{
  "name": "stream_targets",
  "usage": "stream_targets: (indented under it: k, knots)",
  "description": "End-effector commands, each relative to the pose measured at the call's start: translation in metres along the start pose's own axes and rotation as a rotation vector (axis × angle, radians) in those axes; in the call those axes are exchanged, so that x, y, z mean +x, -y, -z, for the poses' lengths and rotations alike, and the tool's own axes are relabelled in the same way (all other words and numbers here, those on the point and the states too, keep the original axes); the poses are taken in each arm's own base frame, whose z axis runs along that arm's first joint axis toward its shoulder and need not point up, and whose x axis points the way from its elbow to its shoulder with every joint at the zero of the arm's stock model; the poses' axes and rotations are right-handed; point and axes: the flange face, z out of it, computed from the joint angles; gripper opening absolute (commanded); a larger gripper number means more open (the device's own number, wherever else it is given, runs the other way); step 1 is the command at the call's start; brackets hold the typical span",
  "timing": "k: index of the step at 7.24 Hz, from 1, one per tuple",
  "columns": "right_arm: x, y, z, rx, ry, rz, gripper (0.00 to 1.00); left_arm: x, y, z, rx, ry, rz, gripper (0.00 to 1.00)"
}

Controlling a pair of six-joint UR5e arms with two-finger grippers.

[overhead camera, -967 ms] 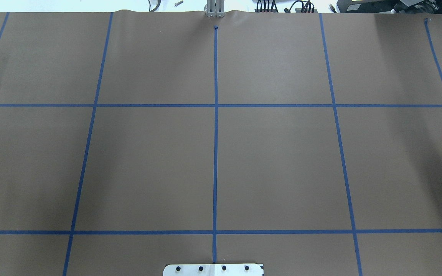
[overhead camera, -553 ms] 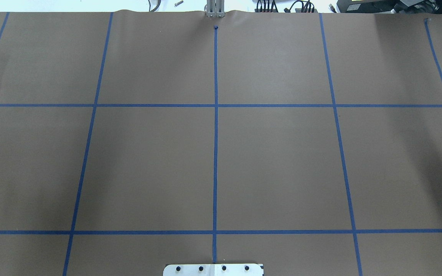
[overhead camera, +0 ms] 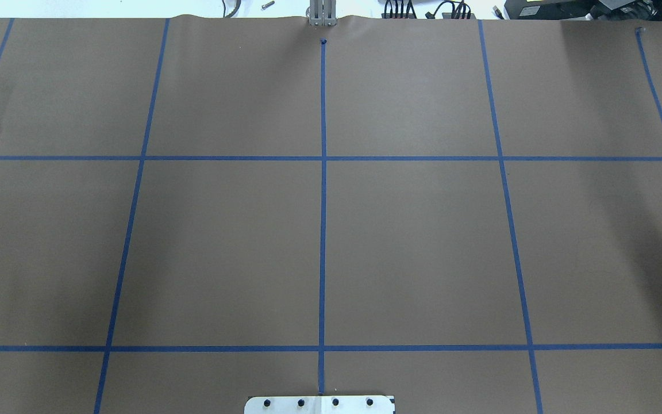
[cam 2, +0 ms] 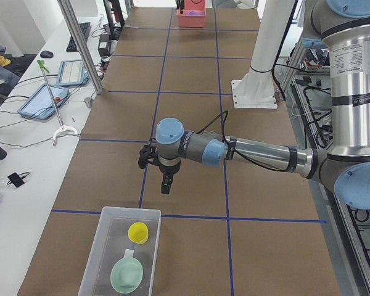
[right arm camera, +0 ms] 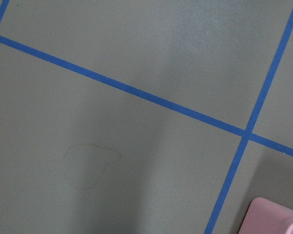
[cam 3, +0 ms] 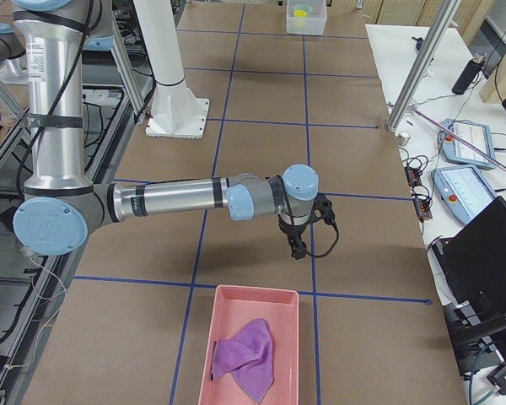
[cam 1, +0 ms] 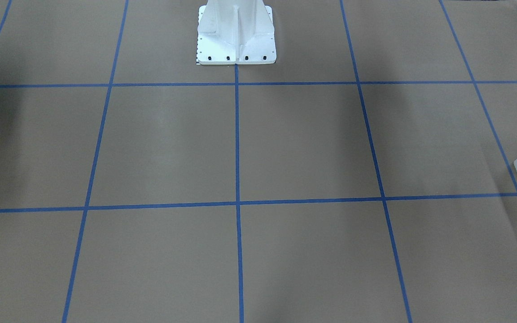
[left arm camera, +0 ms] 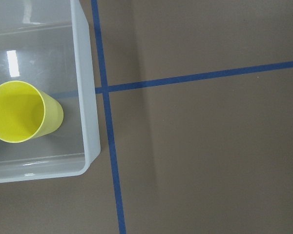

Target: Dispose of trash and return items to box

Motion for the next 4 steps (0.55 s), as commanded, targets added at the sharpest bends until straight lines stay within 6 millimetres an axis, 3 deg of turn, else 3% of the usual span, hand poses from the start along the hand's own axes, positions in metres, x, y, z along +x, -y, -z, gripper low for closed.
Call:
stream_targets:
  k: [1,4]
  knots:
    - [-0.0001,0.0013,0.0022,0.004,-0.02,0.005,1.0,0.0017,0.0009,-0.0001,0.0,-0.001,0.004,0.98]
    - [-0.0003,0.0045,0.0027,0.01,-0.021,0.009,1.0,0.0019,0.0029,-0.0004,0.002,-0.003,0.007,0.98]
